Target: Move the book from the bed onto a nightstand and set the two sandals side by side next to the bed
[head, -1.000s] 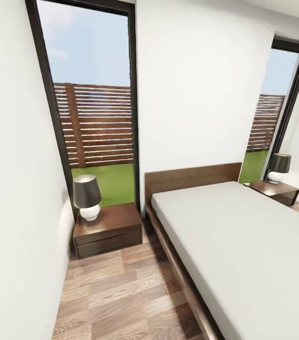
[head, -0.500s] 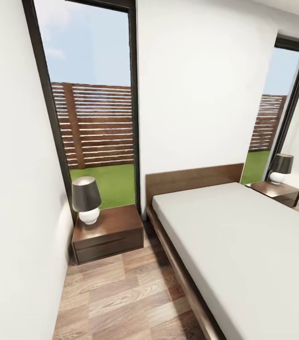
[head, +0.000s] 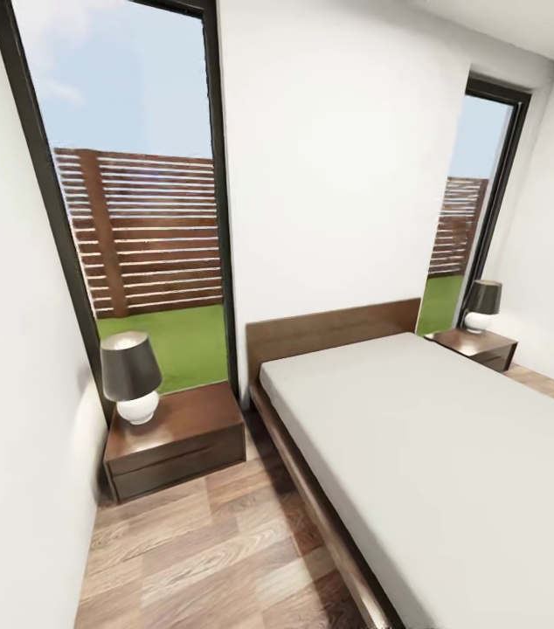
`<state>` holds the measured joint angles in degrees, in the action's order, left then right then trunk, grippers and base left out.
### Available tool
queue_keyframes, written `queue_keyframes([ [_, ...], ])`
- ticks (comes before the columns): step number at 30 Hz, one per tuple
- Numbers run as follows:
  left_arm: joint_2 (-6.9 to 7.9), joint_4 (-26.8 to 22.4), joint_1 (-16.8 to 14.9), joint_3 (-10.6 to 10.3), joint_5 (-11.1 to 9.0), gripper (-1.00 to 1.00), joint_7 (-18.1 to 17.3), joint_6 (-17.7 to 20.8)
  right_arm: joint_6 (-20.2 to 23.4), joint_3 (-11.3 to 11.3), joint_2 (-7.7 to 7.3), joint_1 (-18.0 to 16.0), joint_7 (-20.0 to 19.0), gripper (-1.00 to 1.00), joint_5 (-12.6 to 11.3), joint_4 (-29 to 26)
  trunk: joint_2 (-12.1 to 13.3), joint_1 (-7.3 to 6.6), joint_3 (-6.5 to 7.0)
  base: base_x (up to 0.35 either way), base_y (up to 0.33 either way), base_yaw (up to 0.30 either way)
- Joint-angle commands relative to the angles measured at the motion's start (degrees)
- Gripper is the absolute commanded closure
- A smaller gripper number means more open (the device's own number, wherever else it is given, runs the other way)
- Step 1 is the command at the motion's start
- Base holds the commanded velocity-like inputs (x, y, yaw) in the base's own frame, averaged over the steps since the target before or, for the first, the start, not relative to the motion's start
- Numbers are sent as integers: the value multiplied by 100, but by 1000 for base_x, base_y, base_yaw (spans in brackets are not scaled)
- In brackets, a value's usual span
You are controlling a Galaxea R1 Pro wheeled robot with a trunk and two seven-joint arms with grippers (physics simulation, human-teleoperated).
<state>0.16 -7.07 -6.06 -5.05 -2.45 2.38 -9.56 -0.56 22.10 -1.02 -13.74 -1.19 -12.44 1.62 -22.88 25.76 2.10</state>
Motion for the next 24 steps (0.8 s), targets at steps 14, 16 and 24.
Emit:
queue_keyframes([
  [14,2,4,-1,-49,-27,-100,23,-19,-6,49,4,-6,-13,-100,-57,14,-4,3,-2,73,1,-259],
  [16,2,4,-1,-49,-27,-100,24,-19,-6,49,5,-6,-13,-100,-57,14,-4,3,-2,82,31,-192],
  [24,2,4,-1,-49,-27,-100,24,-19,-6,49,15,-6,-12,-100,-49,8,-4,3,-2,101,84,-71],
])
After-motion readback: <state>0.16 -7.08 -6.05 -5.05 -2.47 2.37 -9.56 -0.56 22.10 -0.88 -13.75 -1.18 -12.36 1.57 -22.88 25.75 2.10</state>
